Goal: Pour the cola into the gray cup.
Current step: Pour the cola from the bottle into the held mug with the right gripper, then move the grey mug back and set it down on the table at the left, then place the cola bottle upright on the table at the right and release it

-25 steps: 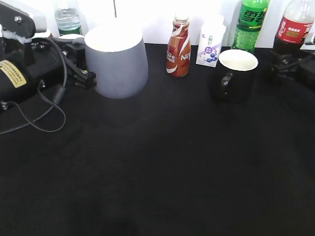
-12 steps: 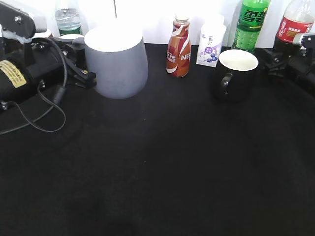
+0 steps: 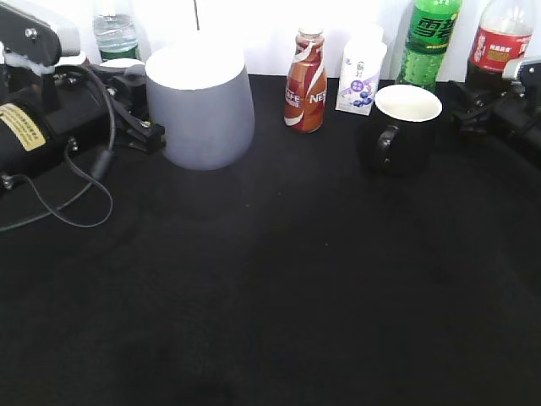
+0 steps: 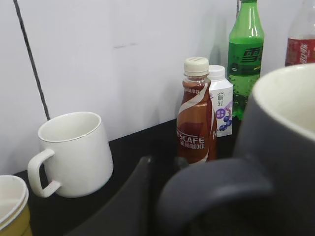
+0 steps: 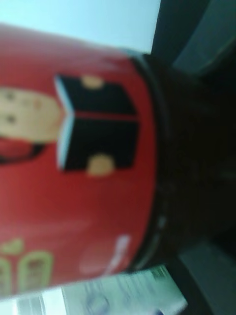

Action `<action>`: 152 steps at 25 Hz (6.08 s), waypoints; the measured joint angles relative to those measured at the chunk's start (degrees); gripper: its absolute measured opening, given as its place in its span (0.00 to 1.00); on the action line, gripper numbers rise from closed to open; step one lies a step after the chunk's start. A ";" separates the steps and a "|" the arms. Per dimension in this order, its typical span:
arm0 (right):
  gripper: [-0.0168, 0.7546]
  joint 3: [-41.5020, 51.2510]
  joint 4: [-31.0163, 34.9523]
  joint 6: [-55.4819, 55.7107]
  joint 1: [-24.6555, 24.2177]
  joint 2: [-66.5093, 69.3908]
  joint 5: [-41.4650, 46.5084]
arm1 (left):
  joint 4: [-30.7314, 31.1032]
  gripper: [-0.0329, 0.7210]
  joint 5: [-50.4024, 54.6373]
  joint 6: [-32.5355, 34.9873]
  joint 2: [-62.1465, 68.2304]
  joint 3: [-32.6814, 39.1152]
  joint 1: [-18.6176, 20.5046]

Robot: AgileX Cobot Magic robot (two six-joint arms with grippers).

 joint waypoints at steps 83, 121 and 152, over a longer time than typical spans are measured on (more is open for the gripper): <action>0.53 7.83 -4.08 -68.63 26.86 -28.18 14.74 | 14.77 0.14 2.00 -2.38 0.27 0.04 0.00; 0.52 7.59 8.12 4.67 9.39 -33.44 20.84 | -30.34 0.14 0.17 14.84 34.42 -28.02 -0.41; 0.55 2.02 7.42 0.16 1.48 0.01 -1.90 | -28.12 0.40 8.35 14.76 -4.29 2.31 -1.60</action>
